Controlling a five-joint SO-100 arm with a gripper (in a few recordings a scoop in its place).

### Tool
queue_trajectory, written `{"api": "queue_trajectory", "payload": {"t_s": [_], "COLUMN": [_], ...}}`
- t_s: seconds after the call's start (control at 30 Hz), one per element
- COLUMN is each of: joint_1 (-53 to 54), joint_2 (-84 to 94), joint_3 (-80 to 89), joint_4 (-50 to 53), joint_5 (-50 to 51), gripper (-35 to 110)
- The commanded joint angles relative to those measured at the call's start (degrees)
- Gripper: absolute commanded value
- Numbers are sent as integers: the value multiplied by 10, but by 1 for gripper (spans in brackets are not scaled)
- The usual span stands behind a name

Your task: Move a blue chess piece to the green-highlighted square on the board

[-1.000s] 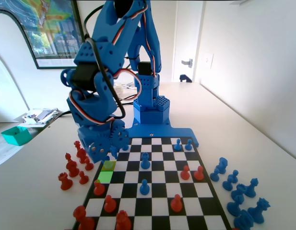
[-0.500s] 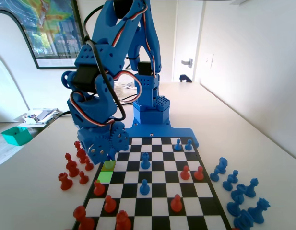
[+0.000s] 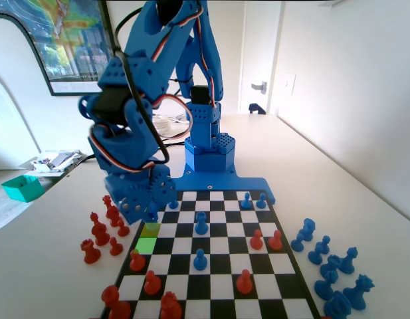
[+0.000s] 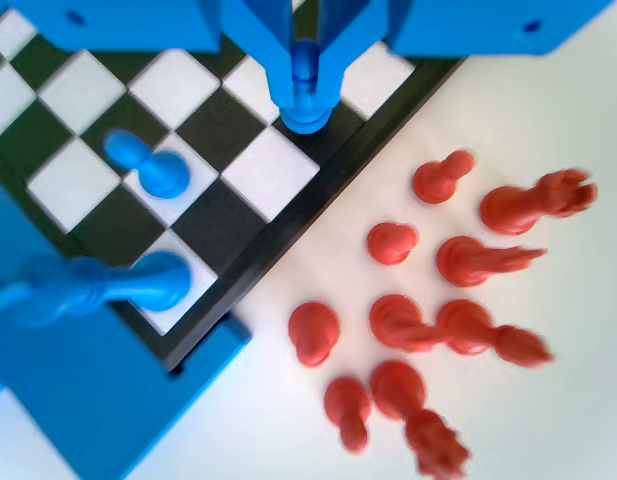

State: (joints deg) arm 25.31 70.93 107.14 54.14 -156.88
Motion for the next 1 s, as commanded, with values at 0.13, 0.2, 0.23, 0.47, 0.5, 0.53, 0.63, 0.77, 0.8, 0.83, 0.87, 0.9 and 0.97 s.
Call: {"api": "queue_trajectory", "payload": {"t_s": [0.13, 0.2, 0.23, 0.47, 0.5, 0.53, 0.63, 0.77, 0.8, 0.83, 0.87, 0.9, 0.97], "joint_1": [-4, -4, -4, -7, -7, -7, -7, -7, -6, -6, -6, -6, -6], "joint_2": [-8, -20, -25, -50, -50, -50, -55, -58, -58, -57, -57, -57, -57], "joint_3": [-96, -111, -116, -142, -141, -141, -142, -133, -127, -122, -120, -119, -115], "joint_4": [46, 47, 47, 56, 56, 54, 49, 35, 27, 22, 21, 21, 17], "joint_5": [25, 30, 33, 55, 55, 55, 55, 54, 53, 53, 53, 54, 54], "gripper": [1, 1, 1, 1, 1, 1, 1, 1, 1, 1, 1, 1, 1]}}
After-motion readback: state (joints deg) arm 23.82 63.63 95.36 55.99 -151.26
